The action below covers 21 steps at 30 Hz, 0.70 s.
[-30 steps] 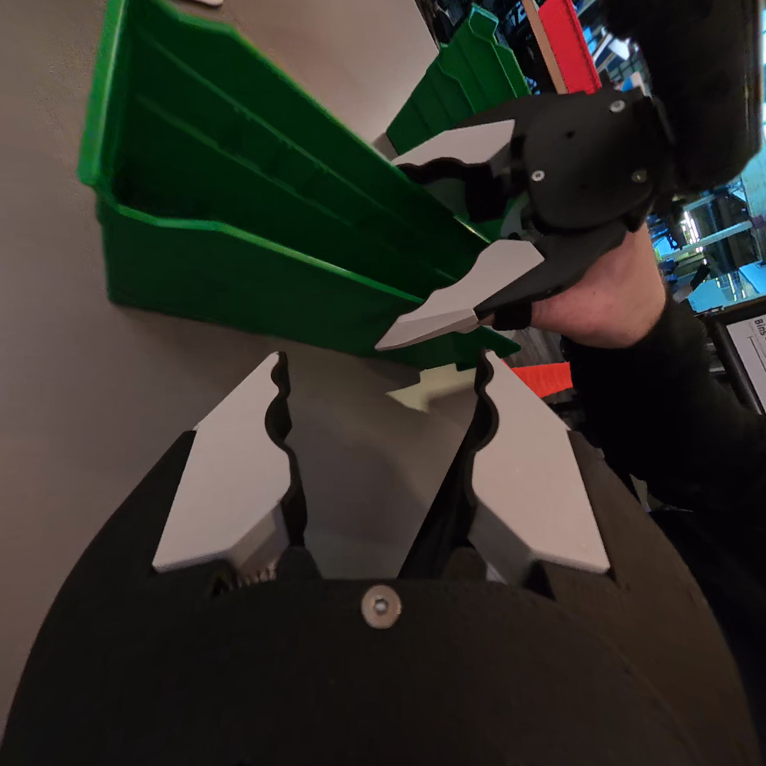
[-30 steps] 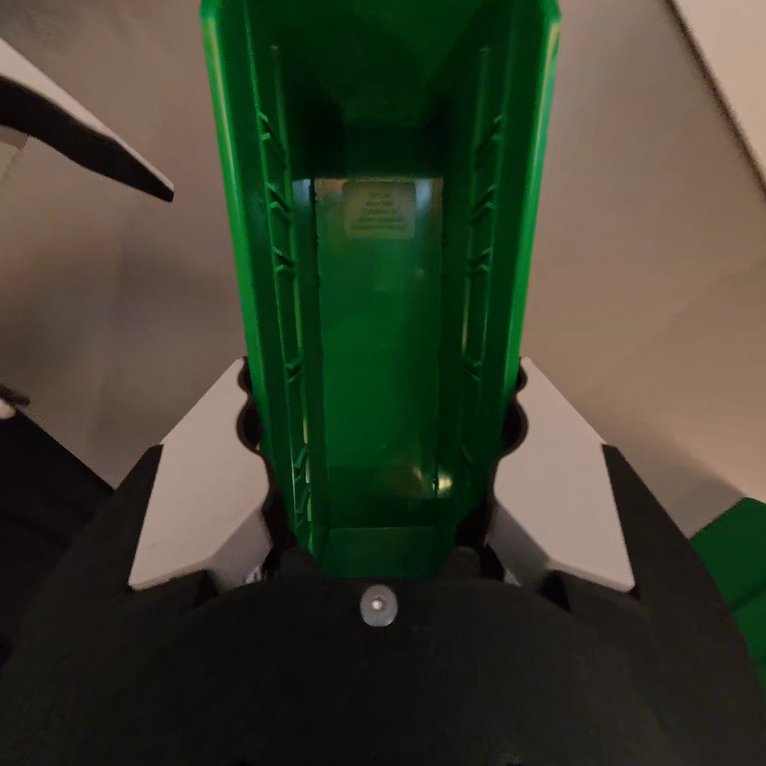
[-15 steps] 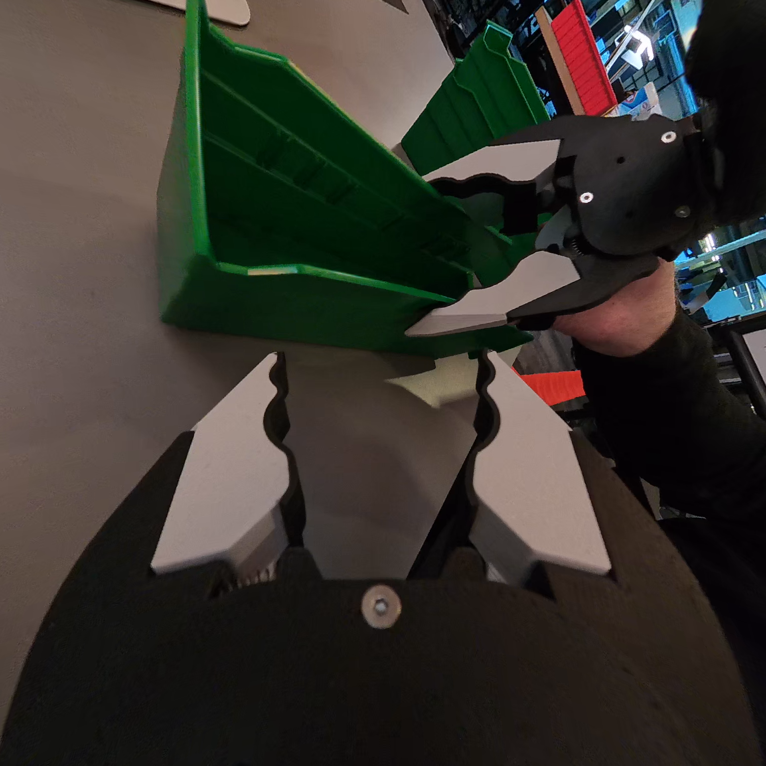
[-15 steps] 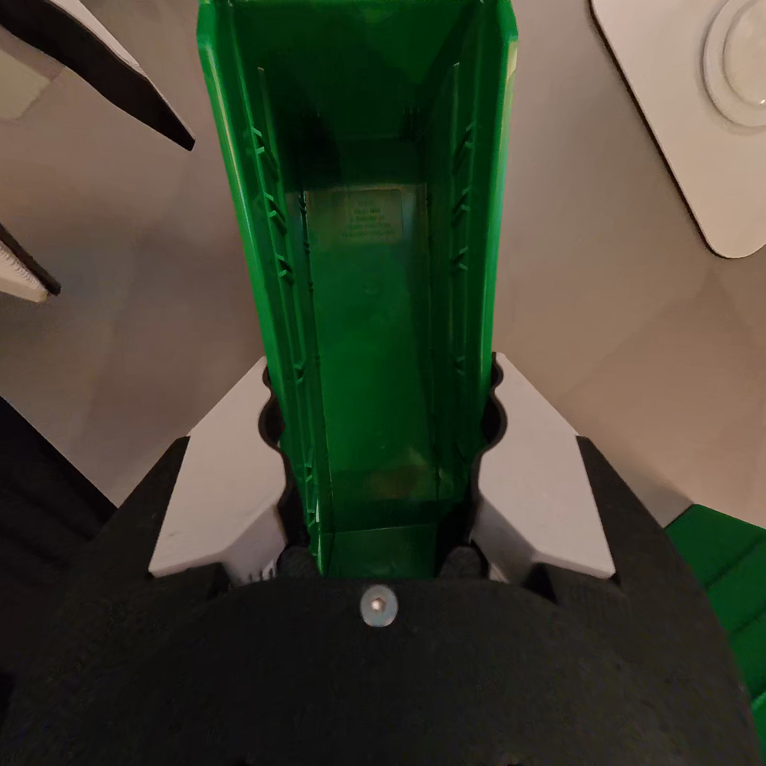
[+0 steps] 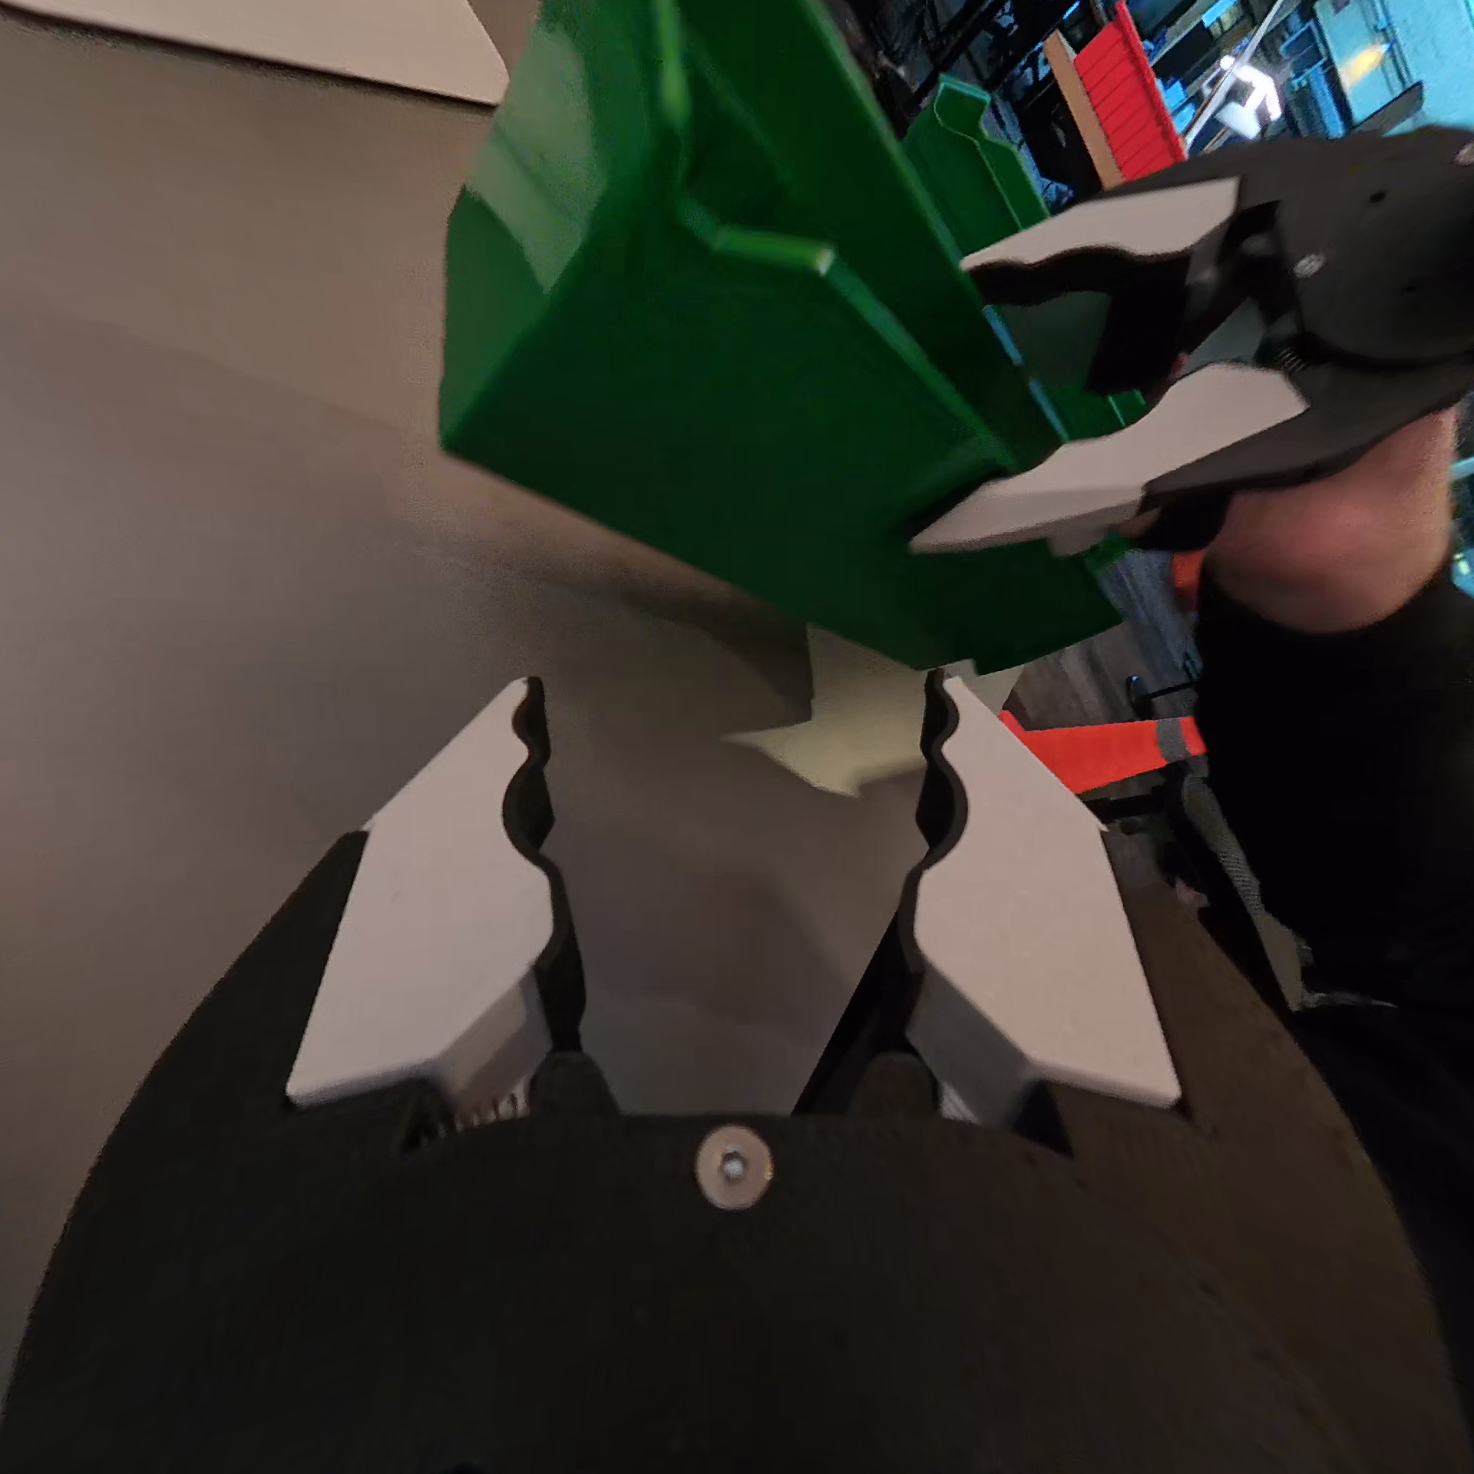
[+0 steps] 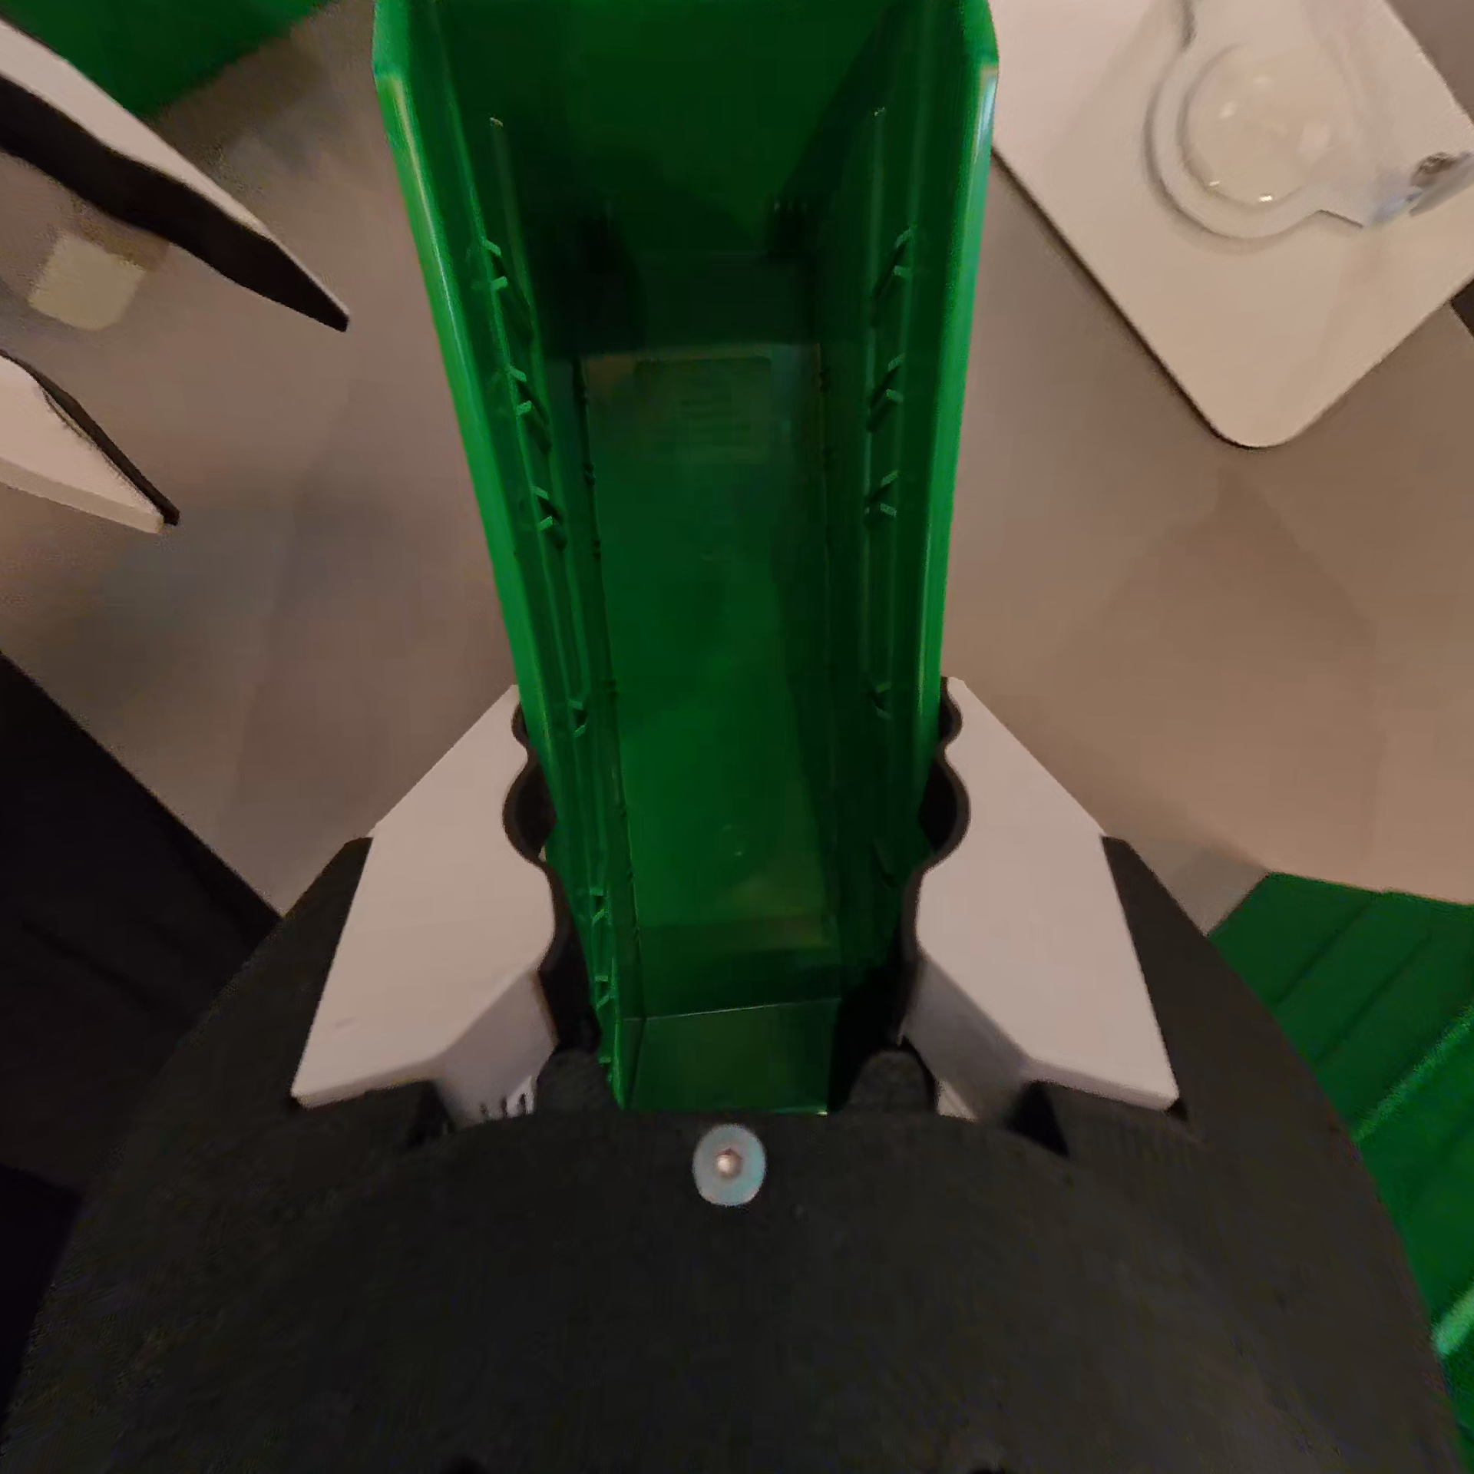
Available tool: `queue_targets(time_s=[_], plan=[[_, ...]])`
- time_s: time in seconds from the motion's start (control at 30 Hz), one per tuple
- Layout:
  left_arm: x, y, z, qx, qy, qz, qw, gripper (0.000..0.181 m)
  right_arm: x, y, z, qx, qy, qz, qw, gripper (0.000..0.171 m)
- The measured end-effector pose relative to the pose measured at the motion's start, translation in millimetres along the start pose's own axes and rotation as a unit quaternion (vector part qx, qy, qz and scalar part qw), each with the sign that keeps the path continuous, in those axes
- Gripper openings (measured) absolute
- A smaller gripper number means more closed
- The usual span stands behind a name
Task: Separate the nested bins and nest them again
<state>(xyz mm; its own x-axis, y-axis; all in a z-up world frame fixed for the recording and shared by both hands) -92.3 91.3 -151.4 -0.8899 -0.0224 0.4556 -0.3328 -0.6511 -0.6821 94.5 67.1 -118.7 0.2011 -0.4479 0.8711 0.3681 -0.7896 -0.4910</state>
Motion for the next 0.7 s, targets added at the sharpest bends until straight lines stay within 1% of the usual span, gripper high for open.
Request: queue_targets(time_s=[0.03, 0.07, 0.17, 0.23, 0.3, 0.33, 0.43, 0.53, 0.6, 0.7], plan=[[3, -2, 2, -0.010, -0.012, -0.004, 1.000, 0.097, 11, -2, 6, -0.012, 0.000, 0.002, 1.000, 0.094], [9, -6, 3, -0.028, -0.033, -0.014, 0.999, 0.106, 24, -3, 14, -0.024, 0.005, 0.004, 1.000, 0.094], [37, -25, 15, -0.098, -0.098, -0.024, 0.990, 0.121, 74, -7, 46, -0.069, 0.023, 0.020, 0.997, 0.095], [62, -40, 22, -0.121, -0.129, -0.006, 0.984, 0.123, 111, -6, 71, -0.104, 0.035, 0.032, 0.993, 0.095], [91, -49, 19, -0.136, -0.173, 0.003, 0.975, 0.126, 145, 2, 100, -0.140, 0.055, 0.039, 0.988, 0.097], [107, -50, 13, -0.136, -0.203, 0.000, 0.970, 0.129, 160, 8, 114, -0.160, 0.064, 0.039, 0.984, 0.097], [153, -44, -16, -0.113, -0.278, 0.001, 0.954, 0.129, 191, 36, 155, -0.222, 0.090, 0.039, 0.970, 0.099], [188, -22, -52, -0.059, -0.323, -0.012, 0.945, 0.131, 199, 71, 185, -0.282, 0.105, 0.029, 0.953, 0.100], [207, -6, -76, -0.024, -0.341, -0.009, 0.940, 0.131, 192, 92, 197, -0.311, 0.100, 0.014, 0.945, 0.100], [219, 19, -107, 0.031, -0.339, -0.006, 0.940, 0.131, 173, 115, 205, -0.335, 0.094, -0.011, 0.937, 0.101]])
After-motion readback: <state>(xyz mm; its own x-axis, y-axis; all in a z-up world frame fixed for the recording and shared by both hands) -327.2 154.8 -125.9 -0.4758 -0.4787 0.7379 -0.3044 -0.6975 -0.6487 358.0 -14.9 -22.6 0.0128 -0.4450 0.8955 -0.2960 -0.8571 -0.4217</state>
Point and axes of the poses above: each gripper's, where its closed fingertips meet, x back along the fingers, y out of its underside, z = x × y across the jaws, the point moved 6 cm from there along x, back along the fingers, and after that the axes turned 6 degrees about -x, right-handed, at the moved point
